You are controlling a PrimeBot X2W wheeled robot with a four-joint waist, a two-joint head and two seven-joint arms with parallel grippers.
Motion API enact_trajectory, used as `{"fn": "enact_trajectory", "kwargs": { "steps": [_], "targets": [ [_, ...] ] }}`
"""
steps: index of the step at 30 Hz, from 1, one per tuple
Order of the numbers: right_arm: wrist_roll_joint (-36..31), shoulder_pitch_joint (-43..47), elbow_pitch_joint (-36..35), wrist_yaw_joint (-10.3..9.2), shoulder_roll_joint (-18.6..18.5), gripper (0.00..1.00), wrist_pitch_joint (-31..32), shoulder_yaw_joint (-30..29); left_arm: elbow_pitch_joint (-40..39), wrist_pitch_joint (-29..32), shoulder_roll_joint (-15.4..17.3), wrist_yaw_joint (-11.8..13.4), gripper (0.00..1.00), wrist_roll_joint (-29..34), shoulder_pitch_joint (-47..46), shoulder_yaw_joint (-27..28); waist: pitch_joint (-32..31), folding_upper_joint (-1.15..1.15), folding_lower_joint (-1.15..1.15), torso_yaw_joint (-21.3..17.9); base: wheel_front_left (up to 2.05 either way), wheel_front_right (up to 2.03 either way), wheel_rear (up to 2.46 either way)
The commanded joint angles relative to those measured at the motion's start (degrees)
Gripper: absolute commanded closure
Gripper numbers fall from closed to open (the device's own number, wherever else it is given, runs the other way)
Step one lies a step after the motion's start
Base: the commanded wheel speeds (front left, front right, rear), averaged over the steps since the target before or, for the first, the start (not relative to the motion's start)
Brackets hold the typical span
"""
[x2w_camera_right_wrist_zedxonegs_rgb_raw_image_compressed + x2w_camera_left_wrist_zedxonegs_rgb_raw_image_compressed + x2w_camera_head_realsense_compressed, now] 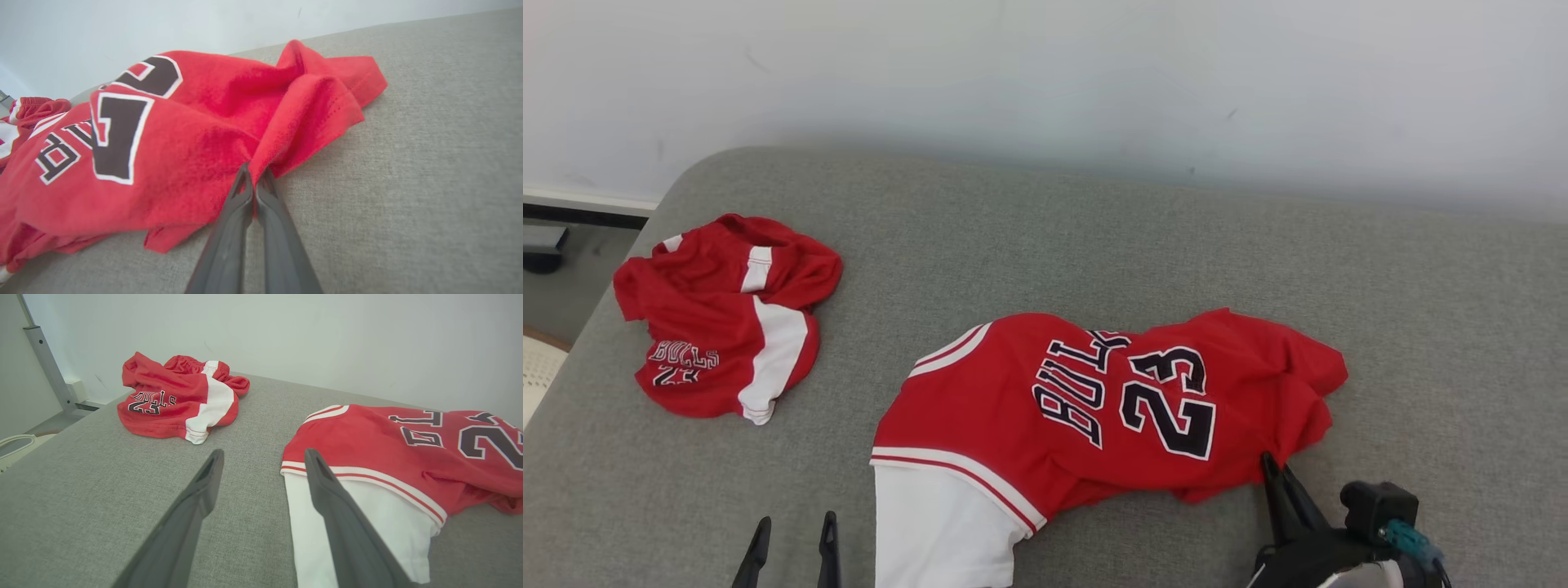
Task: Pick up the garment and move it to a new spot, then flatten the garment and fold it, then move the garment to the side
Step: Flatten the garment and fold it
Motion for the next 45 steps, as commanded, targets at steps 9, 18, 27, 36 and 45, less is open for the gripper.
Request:
{"fn": "enact_trajectory", "kwargs": {
  "steps": [9,18,27,36,45],
  "targets": [
    [-2.58,13.7,-15.89,-0.13,-0.15,1.0,-0.06,-0.42,1.02,-0.13,-0.1,-0.08,0.0,-0.97,1.84,0.91,-1.85,0.0,0.0,-4.29,0.0,0.0,0.0],
    [-4.91,21.83,-28.52,-0.13,-0.36,1.0,-0.06,1.91,1.34,-0.13,-0.1,-0.11,0.0,-1.51,2.42,1.23,-2.36,0.0,0.0,-6.71,0.0,0.0,0.0],
    [-5.29,10.28,-22.97,-0.13,-3.43,1.0,-0.07,4.12,1.95,-0.13,-0.1,-0.12,0.0,-2.01,1.18,0.01,-1.57,0.0,0.0,-5.1,0.0,0.0,0.0],
    [-6.26,-11.17,-2.82,-0.13,-5.63,1.0,-0.06,6.04,2.72,-0.13,-0.1,-0.11,0.0,-1.77,-0.77,-2.8,0.14,0.0,0.0,-1.11,0.0,0.0,0.0],
    [-8.12,-25.07,14.9,-0.13,-5.51,0.6,-0.05,6.18,3.42,-0.13,-0.1,-0.11,0.0,-2.49,-2.83,-5.45,2.21,0.0,0.0,1.97,0.0,0.0,0.0]
  ]
}}
